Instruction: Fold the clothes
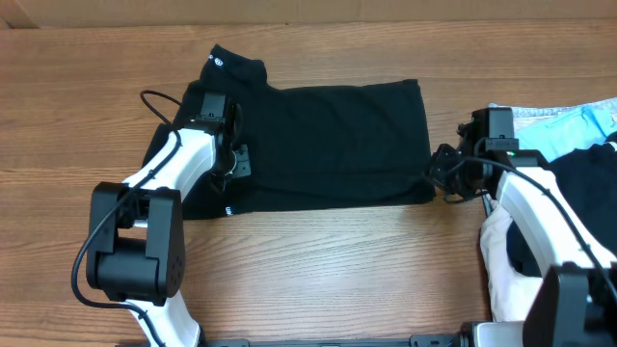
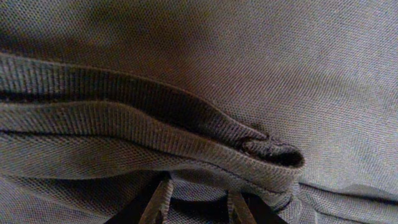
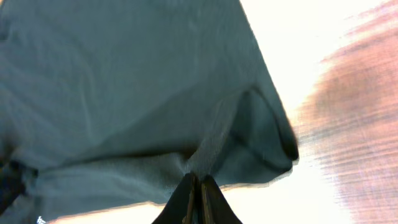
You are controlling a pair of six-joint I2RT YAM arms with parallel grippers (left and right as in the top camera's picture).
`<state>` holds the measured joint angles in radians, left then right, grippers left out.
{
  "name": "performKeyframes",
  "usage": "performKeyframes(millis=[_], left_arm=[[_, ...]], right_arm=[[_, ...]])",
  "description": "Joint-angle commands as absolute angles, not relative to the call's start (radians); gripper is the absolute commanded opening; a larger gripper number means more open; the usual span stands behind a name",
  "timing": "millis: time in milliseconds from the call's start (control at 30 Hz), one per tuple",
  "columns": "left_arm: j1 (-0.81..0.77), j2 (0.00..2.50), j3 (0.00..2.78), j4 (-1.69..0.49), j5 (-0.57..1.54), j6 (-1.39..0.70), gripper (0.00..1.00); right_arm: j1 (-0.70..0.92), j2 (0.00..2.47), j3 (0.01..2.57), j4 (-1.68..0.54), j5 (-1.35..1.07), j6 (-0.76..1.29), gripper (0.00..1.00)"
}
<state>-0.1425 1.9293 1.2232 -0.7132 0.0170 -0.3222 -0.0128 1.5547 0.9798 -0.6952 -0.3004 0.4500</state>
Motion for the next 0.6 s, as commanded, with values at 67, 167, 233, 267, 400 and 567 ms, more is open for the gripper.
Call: performKeyframes(millis=[67, 167, 233, 267, 400, 567], left_arm=[[-0.14, 1.936, 1.242, -0.712, 0.0, -0.321, 0.35], [-0.14, 1.936, 1.242, -0.713, 0.0, -0.321, 0.35], [-0.14, 1.936, 1.242, -0.712, 0.0, -0.321, 0.35], [-0.14, 1.936, 1.242, -0.711, 0.0, -0.321, 0.35], [-0.14, 1.936, 1.242, -0.708, 0.0, -0.321, 0.35], [-0.14, 1.936, 1.242, -0.704, -0.001, -0.321, 0.35]], right_arm=[[-0.019, 1.575, 1.004, -0.629, -0.252, 0.465, 0.04], [-0.019, 1.559, 1.022, -0.656, -0.335, 0.408, 0.04], [-0.014, 1.534, 1.038, -0.724, -0.362, 0.404, 0.04], [-0.01, 1.518, 1.046, -0.77, -0.366, 0.404, 0.04], [0.015, 1.438, 1.056, -0.97, -0.42, 0.405, 0.04], [0.07, 1.359, 1.056, -1.122, -0.394, 0.43, 0.04]])
